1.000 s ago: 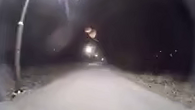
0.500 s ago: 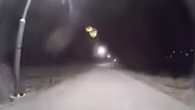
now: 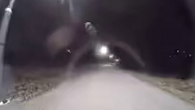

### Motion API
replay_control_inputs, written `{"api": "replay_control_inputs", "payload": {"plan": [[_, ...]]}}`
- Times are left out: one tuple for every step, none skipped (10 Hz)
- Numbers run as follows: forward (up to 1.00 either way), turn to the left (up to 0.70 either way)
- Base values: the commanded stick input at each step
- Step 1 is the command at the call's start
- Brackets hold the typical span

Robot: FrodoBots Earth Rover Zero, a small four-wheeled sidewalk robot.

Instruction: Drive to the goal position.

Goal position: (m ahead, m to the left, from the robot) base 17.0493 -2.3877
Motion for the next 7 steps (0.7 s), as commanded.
{"api": "replay_control_inputs", "payload": {"plan": [[1.0, 0.0], [1.0, 0.0], [1.0, 0.0], [1.0, 0.0], [1.0, 0.0], [1.0, 0.0], [1.0, 0.0]]}}
